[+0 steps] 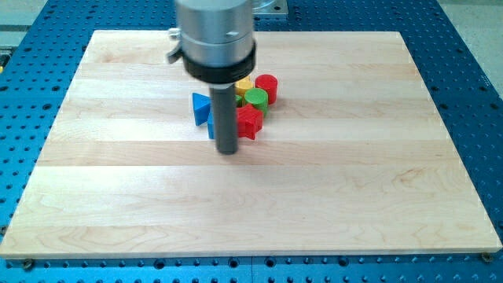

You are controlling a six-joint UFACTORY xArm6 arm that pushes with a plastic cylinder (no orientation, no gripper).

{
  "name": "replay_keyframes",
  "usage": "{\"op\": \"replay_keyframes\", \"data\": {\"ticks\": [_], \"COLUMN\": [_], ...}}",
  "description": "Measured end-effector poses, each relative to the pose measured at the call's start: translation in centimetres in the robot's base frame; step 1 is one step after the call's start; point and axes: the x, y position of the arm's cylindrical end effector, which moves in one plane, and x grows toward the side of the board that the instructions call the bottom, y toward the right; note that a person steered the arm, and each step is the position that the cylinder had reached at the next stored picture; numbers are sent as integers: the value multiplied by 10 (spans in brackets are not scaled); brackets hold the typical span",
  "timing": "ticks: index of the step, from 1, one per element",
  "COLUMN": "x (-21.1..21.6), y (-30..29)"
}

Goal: Push the red star into the red circle

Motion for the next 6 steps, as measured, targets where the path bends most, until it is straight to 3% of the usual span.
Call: {"op": "replay_keyframes", "data": {"ticks": [3, 4, 6], "x": [-83, -93, -125], "y": [50, 35, 68]}}
